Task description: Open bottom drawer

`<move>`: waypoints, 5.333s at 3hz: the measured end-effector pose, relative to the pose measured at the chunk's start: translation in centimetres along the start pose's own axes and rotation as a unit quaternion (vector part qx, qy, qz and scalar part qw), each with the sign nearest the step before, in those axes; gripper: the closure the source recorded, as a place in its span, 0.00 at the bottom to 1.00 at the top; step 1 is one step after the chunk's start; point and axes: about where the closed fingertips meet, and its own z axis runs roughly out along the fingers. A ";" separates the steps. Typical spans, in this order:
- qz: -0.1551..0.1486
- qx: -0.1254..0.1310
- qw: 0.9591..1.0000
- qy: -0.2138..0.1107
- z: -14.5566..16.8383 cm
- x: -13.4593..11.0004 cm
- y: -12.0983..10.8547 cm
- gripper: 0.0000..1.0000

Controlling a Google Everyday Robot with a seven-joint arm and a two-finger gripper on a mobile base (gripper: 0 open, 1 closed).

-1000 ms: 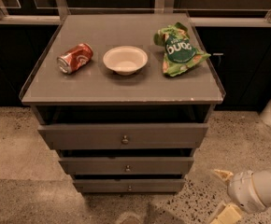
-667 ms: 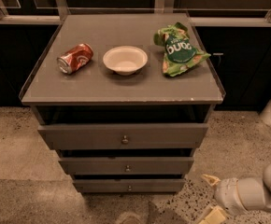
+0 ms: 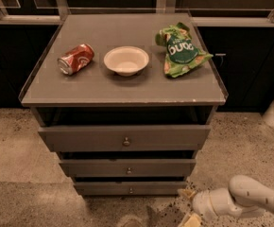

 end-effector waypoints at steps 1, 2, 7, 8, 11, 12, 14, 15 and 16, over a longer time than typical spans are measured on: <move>0.028 -0.032 0.999 -0.013 3.7 2.5 1.2 0.00; 0.045 -0.006 0.998 -0.031 4.9 4.6 -1.7 0.00; -0.031 0.124 0.989 -0.070 14.9 5.3 -18.3 0.00; -0.035 0.135 0.989 -0.056 15.6 6.1 -18.2 0.00; -0.068 0.206 0.976 -0.019 17.6 7.0 -22.4 0.00; -0.093 0.163 0.982 0.002 17.7 7.4 -21.8 0.00; -0.116 0.074 0.990 0.038 17.5 9.5 -20.5 0.00; -0.116 0.074 0.990 0.038 17.4 9.3 -20.4 0.00; -0.089 0.071 0.993 0.037 16.1 10.4 -19.6 0.00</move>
Offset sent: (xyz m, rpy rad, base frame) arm 0.0472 -0.0193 -0.1253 0.0858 0.0185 -0.2123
